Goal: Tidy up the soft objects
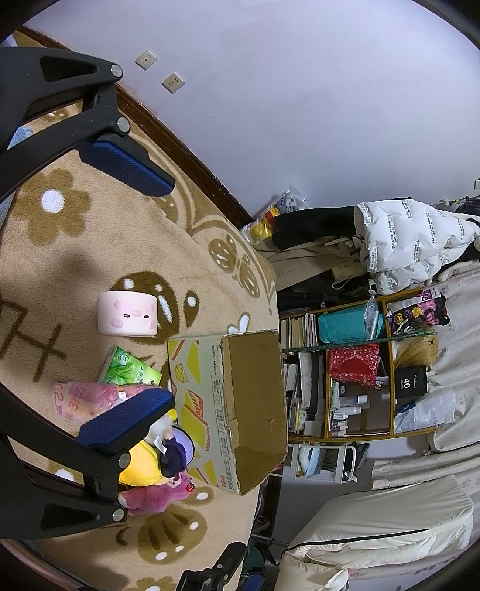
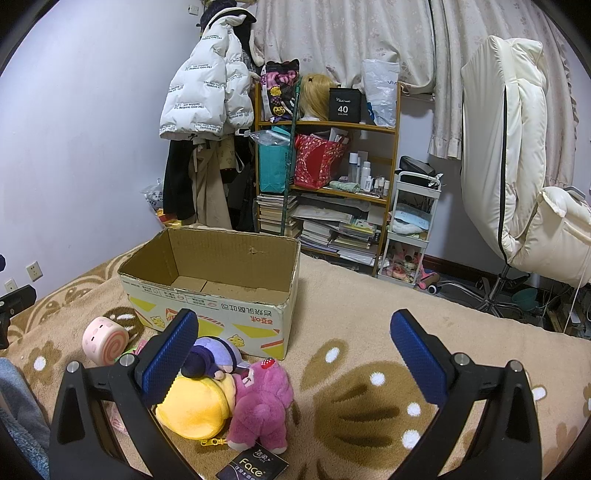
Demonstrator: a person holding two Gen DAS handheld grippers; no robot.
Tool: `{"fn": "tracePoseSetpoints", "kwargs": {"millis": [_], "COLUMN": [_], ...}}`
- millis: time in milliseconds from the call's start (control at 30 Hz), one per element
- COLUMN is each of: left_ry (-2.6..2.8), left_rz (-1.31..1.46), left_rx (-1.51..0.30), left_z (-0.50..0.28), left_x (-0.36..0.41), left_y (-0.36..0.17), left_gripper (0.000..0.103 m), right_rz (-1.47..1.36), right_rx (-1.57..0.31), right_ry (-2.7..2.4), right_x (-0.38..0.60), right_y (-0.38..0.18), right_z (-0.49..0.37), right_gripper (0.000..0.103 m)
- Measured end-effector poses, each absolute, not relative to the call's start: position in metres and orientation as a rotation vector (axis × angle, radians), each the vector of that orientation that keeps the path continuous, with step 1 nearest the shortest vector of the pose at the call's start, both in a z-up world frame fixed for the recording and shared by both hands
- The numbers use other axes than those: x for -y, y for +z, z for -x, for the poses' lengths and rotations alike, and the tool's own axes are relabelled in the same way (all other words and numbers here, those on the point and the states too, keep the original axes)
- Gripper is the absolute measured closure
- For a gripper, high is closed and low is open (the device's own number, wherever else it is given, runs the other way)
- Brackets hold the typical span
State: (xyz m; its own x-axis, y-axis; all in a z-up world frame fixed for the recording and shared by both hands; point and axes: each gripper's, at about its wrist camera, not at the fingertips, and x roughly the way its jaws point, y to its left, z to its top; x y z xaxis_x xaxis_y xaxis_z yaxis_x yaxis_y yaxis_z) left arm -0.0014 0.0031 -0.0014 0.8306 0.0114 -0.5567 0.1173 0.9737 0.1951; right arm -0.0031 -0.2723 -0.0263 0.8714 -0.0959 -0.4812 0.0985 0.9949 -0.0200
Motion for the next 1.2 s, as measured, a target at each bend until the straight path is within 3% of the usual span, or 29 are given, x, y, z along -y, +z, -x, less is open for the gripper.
{"fn": "tracePoseSetpoints", "kwargs": {"millis": [533, 1200], "left_ry": [-0.048, -0.009], "left_rz": [-0.243, -0.163], "left_rx": [-0.632, -0.819], "left_z": [-0.009, -0.096], "left_x": [-0.004, -0.003], "left_y": [-0.008, -0.040], "left_gripper": [0.000, 0.000], "right_rz": [-0.002, -0.056], "right_rx": [-0.504, -0.623], "right_ry": [-0.102, -0.087], "right_x": [0.272, 0.286], "right_y": [-0.027, -0.060], "right_z": [0.002, -0.038], "right_gripper": [0.000, 0.000]}}
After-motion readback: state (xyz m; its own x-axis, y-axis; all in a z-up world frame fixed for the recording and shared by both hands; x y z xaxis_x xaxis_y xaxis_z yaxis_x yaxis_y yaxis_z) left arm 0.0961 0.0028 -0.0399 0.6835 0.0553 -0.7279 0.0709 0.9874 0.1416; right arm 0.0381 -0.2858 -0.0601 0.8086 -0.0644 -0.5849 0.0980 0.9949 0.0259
